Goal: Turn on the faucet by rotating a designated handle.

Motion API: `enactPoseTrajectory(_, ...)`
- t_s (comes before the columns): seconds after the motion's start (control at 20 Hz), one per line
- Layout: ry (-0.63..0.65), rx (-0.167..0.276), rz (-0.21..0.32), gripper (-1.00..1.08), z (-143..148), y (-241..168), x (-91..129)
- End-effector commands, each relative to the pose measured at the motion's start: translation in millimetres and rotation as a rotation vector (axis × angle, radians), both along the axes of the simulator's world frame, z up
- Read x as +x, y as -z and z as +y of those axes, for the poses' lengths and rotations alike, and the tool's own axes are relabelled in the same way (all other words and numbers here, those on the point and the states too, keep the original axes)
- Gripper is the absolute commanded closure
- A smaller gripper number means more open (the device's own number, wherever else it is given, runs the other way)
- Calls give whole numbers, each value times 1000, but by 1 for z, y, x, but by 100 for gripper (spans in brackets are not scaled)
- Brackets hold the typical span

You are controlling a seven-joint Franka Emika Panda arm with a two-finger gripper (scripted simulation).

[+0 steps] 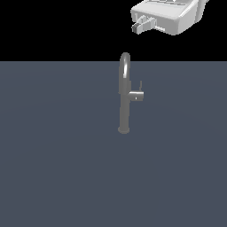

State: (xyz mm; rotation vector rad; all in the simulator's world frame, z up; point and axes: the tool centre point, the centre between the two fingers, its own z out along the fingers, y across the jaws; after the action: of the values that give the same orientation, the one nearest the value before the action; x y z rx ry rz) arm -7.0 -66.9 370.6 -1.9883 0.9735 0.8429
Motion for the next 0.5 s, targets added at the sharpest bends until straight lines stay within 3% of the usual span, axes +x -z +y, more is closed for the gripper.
enactPoseTrajectory(0.0,55,57,48,108,-7,15,11)
enactPoseTrajectory(0.45,265,267,231,108,-28,80,39)
